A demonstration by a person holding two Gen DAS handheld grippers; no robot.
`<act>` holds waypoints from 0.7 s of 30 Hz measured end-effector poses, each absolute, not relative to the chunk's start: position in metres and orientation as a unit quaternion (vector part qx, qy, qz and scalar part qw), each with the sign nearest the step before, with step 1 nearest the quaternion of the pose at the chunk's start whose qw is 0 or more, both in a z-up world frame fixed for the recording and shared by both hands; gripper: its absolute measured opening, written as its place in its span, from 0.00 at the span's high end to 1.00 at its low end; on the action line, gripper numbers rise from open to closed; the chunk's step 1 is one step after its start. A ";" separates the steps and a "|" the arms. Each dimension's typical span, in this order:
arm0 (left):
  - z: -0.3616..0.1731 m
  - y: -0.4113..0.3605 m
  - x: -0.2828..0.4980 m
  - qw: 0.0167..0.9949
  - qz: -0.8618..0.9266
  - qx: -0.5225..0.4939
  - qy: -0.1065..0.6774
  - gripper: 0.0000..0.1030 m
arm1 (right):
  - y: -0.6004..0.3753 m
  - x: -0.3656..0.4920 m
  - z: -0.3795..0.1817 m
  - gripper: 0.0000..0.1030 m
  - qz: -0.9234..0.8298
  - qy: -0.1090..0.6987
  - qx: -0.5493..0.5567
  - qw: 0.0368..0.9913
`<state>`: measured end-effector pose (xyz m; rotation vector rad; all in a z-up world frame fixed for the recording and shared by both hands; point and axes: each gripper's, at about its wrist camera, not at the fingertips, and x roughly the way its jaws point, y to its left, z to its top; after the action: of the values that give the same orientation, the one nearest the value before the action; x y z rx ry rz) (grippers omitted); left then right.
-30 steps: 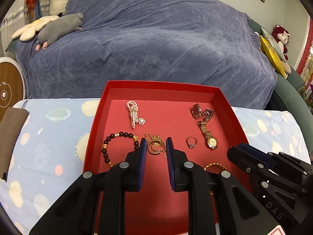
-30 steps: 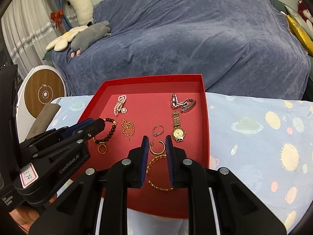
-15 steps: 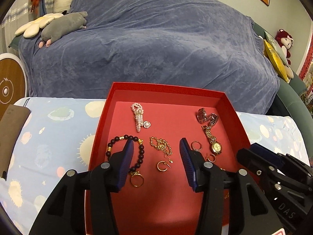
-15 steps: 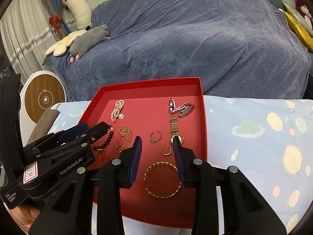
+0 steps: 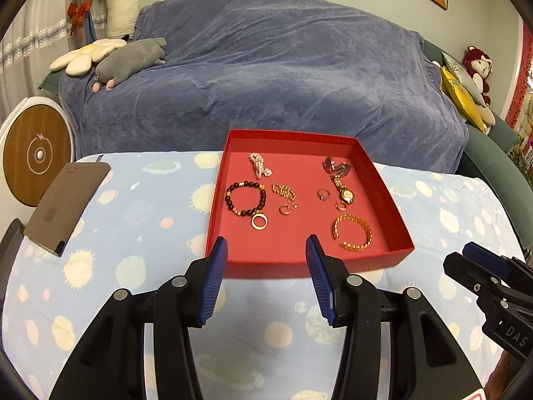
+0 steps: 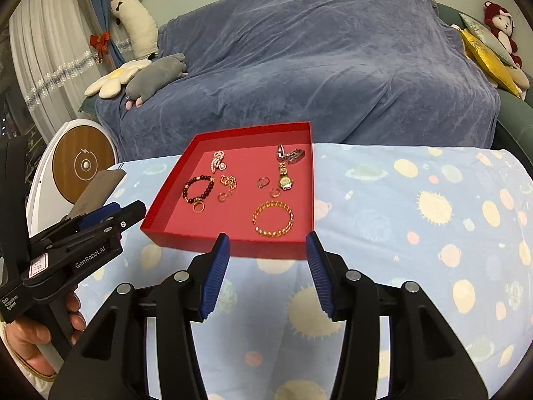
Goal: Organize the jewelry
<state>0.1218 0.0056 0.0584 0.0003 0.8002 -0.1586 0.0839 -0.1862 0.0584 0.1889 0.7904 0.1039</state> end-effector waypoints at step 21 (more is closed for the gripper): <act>0.031 0.003 0.092 0.911 -0.067 0.012 0.406 0.51 | -0.147 0.059 0.033 0.31 0.029 0.388 0.027 0.921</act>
<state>0.0923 0.0026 0.0310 0.0244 0.8374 -0.1375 0.0589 -0.1468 0.0334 0.0556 0.7978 0.0601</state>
